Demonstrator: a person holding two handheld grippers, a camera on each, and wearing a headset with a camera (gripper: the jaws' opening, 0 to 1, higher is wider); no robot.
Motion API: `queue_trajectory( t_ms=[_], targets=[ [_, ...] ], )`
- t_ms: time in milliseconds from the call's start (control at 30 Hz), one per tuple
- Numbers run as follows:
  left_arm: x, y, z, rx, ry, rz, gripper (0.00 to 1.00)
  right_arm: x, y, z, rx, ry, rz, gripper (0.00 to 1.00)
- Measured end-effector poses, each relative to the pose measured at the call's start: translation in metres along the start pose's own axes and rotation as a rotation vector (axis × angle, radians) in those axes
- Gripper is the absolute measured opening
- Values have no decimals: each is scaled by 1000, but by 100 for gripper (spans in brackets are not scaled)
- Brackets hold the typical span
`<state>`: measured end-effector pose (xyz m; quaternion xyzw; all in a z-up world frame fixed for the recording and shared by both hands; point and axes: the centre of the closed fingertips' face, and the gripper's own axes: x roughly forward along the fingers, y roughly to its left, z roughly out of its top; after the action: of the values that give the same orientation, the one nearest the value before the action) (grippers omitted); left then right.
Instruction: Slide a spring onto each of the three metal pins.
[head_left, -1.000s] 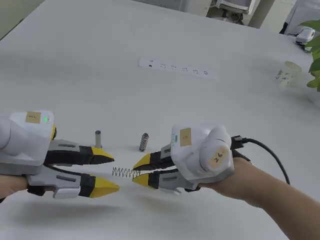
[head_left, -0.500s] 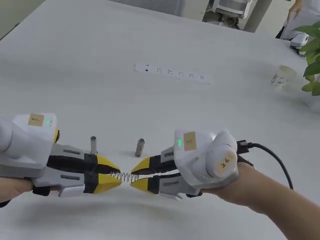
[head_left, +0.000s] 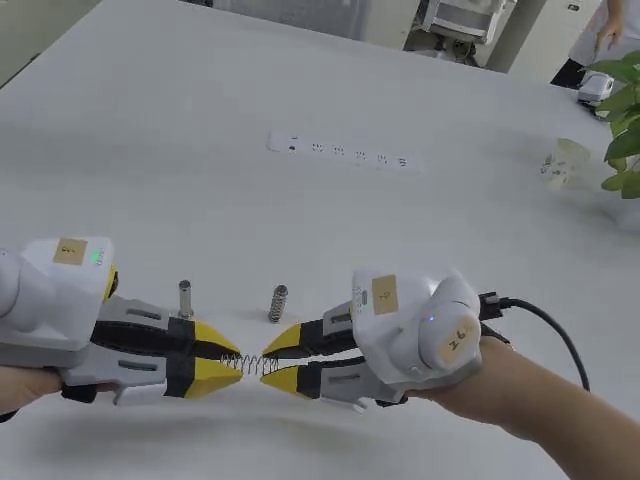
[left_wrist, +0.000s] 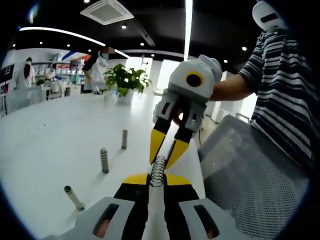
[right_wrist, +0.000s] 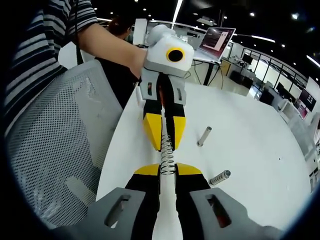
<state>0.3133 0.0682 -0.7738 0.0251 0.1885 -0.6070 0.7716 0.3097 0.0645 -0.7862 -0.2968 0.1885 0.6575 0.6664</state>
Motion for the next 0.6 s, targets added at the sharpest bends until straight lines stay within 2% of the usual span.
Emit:
queue_trajectory(
  t_ms=[167,300,467,600],
  targets=[
    [1,-2,1,1,2,-9,2,-1,0,-5,78,5,-5,9],
    [0,-2,3,-8,-3,-11,2,-2,3,-11,71,17,-4,11],
    [1,-5,2,-6,7,-28,2,-2,2,-8,85,-5,-13,10],
    [2,-6,1,-4,13,-31,2,-2,4,-7,83,-7,2,8]
  ],
)
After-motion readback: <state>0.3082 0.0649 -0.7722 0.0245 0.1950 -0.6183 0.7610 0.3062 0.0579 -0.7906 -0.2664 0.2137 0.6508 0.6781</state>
